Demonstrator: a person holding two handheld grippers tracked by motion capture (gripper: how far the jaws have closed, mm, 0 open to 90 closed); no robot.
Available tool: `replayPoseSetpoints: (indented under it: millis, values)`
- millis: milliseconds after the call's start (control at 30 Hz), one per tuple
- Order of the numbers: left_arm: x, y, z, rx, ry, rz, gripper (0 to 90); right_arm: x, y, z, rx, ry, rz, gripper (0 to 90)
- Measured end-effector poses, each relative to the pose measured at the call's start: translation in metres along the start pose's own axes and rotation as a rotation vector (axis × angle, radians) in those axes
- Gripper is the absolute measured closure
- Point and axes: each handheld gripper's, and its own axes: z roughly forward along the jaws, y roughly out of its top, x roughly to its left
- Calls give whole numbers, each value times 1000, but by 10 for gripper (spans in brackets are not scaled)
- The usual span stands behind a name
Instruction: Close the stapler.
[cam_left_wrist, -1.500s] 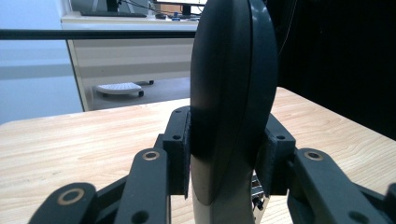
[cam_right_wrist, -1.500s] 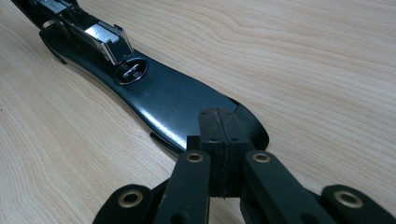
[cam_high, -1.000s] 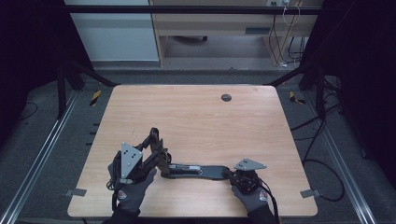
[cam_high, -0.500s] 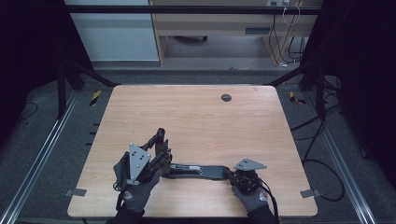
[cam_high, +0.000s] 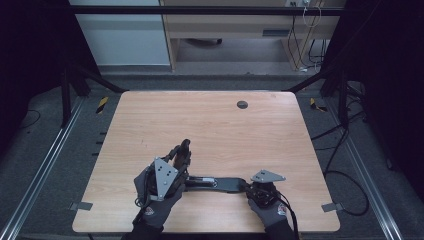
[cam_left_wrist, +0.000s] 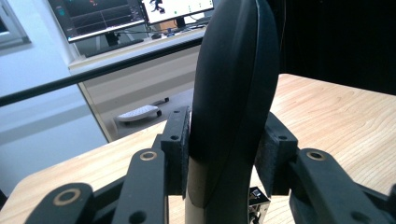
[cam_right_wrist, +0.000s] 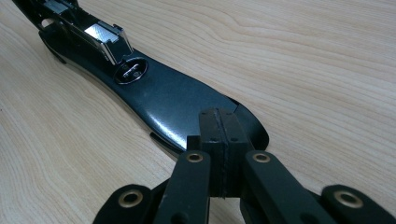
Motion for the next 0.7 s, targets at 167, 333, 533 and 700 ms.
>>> replayPoseSetpoints:
  millis: [167, 333, 533, 700]
  values:
    - [-9, -1, 3, 4, -19, 24, 583, 0, 0, 0, 0, 4, 1, 900]
    - [-27, 0, 11, 19, -21, 126, 580, 0, 0, 0, 2, 6, 4, 900]
    - [-38, -1, 15, 26, -23, 172, 576, 0, 0, -1, 2, 7, 2, 900]
    - [-38, -1, 15, 28, -29, 176, 575, 0, 0, 0, 1, 8, 3, 900]
